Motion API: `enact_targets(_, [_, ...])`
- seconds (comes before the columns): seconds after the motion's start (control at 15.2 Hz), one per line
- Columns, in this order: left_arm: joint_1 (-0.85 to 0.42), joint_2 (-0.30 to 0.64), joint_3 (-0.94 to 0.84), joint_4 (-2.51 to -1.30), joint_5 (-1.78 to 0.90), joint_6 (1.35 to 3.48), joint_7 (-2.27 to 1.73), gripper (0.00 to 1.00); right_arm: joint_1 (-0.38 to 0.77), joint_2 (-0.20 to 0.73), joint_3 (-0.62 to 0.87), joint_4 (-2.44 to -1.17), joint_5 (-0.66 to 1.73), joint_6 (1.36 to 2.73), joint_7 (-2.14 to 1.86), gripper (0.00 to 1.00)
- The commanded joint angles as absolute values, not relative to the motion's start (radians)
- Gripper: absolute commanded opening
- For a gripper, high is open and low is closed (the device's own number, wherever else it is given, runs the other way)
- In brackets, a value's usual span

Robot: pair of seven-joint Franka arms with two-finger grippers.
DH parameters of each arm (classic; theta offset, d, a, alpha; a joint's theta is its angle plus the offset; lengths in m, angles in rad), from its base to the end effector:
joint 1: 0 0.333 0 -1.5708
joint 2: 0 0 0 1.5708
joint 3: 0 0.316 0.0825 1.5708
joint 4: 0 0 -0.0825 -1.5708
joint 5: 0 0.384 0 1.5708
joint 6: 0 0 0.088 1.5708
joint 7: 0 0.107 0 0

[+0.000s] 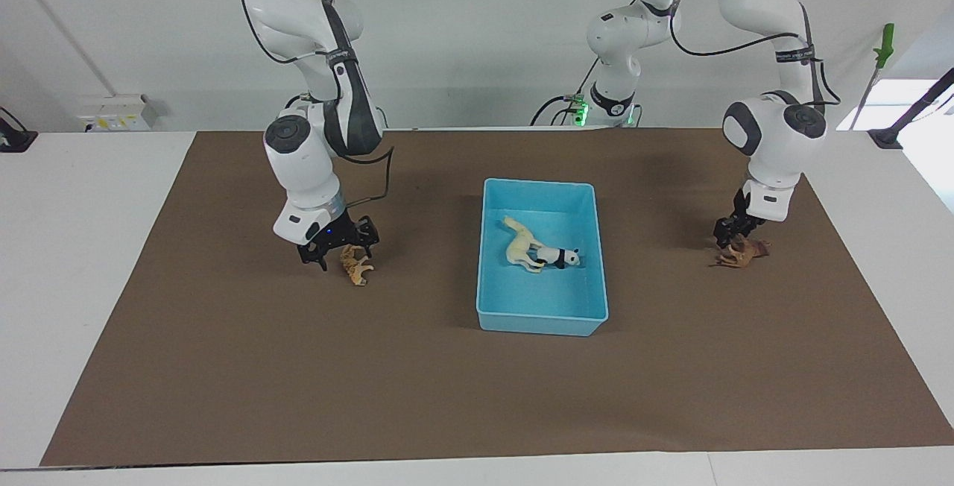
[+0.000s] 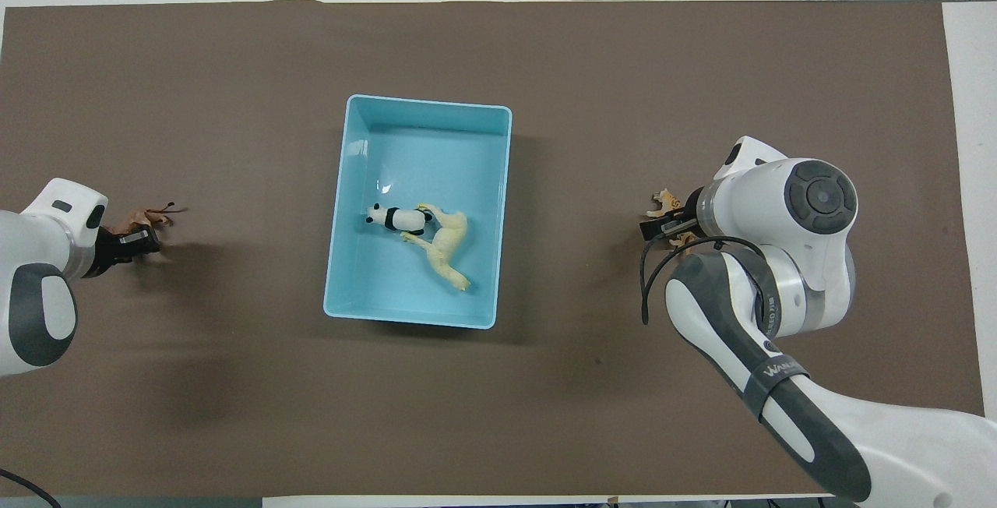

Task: Put all toys into storage box
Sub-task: 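Grasp the tan lion figure with the right gripper, then lift the brown horse over the box with the left gripper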

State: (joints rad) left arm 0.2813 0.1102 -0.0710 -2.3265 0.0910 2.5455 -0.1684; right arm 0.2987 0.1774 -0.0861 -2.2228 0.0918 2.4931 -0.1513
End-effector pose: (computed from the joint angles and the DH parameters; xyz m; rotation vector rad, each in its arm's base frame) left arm 0.5161 0.1090 0.3023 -3.0511 -0.4721 -0.1673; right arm 0.5422 0.1168 0.3040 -3.0580 -0.4550 -0.1432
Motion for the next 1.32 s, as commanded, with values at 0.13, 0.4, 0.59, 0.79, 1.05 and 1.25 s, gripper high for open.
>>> enact_targets(0.13, [0.295,0.110,-0.075,-2.339,0.104,2.572,-0.163,0.21,0.296,0.155,-0.083,-2.279,0.106,2.523,-0.172,1.00])
enact_targets(0.4, [0.295,0.110,-0.075,-2.338,0.104,2.572,-0.163,0.00,0.290,0.155,-0.084,-2.284,0.106,2.530,-0.172,0.92])
enact_targets(0.59, [0.295,0.118,-0.075,-2.333,0.104,2.571,-0.163,0.00,0.282,0.155,-0.084,-2.287,0.106,2.536,-0.173,0.80])
enact_targets(0.79, [0.290,0.123,-0.075,-2.306,0.104,2.559,-0.198,0.00,0.279,0.156,-0.084,-2.286,0.106,2.542,-0.150,0.57])
enact_targets(1.05, [0.211,0.115,-0.081,-2.176,0.103,2.397,-0.363,0.00,0.269,0.160,-0.084,-2.276,0.106,2.553,-0.144,0.17])
enact_targets(1.25, [0.112,0.115,-0.084,-2.013,0.091,2.187,-0.533,0.00,0.255,0.152,-0.086,-2.212,0.106,2.484,-0.141,0.03])
